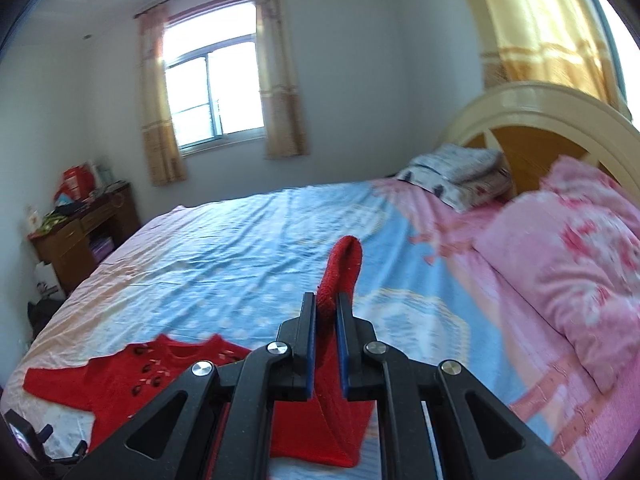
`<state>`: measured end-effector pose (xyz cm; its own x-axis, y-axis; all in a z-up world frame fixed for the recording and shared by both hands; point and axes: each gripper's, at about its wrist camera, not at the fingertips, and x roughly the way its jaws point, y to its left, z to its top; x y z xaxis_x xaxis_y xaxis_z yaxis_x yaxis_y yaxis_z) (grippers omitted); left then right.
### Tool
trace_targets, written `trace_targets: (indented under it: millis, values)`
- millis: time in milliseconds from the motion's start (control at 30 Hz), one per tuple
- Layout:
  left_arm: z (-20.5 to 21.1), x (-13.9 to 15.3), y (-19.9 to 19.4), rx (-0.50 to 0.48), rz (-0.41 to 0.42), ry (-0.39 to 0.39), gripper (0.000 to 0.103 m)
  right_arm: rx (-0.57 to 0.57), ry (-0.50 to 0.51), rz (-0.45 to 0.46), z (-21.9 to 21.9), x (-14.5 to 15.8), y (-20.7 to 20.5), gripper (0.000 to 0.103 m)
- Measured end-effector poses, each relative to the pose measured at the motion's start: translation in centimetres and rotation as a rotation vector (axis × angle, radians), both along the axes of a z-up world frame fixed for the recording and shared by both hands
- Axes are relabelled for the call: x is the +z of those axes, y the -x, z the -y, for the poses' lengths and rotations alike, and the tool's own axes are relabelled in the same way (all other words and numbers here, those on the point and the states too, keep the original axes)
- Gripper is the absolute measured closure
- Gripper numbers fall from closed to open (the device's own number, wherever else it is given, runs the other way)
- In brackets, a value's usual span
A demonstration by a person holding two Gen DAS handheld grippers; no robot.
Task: Fold small clothes
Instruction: 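Lift the sleeve with the right tool, lay it across the body, open, then close the left tool on the sweater side edge beside the folded sleeve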
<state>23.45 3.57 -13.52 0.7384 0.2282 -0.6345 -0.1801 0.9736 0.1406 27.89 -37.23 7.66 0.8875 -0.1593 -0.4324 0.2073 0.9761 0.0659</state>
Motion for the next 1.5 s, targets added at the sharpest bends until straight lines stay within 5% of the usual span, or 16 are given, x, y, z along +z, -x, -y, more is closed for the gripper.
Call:
trace_targets:
  millis: [300,633,833,1167,1200,1300,1500]
  values:
    - [-1.3,-0.5,0.0,-0.002,-0.014,0.017,0.000,0.124,0.016,0.015,-7.9,0.9,-2.8,0.095]
    - [-2.2,-0.7,-0.2,0.002,-0.017,0.025,0.000,0.259,-0.033,-0.019,-16.3,-1.5,-5.7,0.095]
    - [-3.6,-0.5,-0.4,0.027,-0.004,0.029,0.000,0.342,-0.088,-0.071,-21.4,-5.1,-7.3,0.095]
    - [-6.3,0.0,-0.2,0.088,0.028,0.056,0.000,0.514,-0.117,-0.261,-30.9,-16.7,-9.5,0.094]
    - [-6.5,0.0,0.0,0.081,0.028,0.075,0.000,0.540,-0.131,-0.294,-31.2,-18.0,-9.5,0.089]
    - [-6.7,-0.3,0.1,0.041,0.012,0.106,0.000,0.598,-0.166,-0.352,-30.3,-20.2,-8.3,0.039]
    - [-5.4,0.5,0.0,-0.117,0.009,0.181,0.000,0.545,-0.135,-0.371,-23.2,-20.5,-3.3,0.039]
